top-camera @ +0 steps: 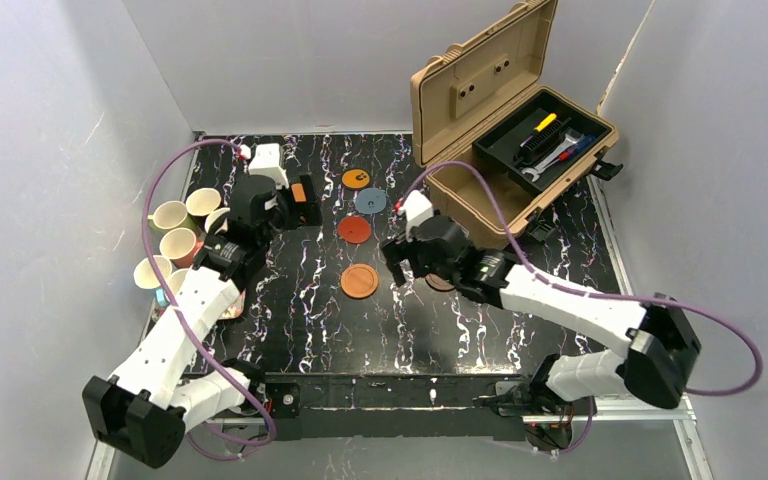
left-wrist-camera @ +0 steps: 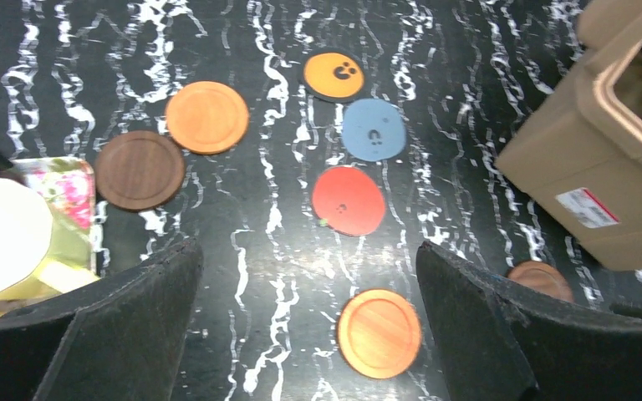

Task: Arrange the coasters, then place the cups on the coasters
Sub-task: Move the coaster to the center of the board.

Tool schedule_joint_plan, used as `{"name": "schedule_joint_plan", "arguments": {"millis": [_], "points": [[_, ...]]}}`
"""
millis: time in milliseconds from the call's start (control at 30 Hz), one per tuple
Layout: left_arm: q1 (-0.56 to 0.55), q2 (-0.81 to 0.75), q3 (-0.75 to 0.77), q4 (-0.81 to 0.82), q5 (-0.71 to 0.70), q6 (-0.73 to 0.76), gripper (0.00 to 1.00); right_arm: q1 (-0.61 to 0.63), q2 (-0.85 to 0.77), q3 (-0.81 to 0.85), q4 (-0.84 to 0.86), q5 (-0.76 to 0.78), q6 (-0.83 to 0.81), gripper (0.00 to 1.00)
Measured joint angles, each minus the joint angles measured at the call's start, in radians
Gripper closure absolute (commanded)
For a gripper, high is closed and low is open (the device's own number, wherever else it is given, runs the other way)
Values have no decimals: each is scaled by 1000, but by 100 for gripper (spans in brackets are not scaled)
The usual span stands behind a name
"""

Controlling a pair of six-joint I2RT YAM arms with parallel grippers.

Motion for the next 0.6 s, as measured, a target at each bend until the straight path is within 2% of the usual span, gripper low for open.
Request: {"name": "schedule_joint_plan", "arguments": {"millis": [200,433,600], "points": [[8,-75,-116,70,-89,55,2,100,178,49,51,48,51,1],[8,-75,-118,96,-117,77,2,161,397,153,101,67,101,4],[8,-60,-113,82,-135,76,2,199,525,241,93,83,101,9]]}}
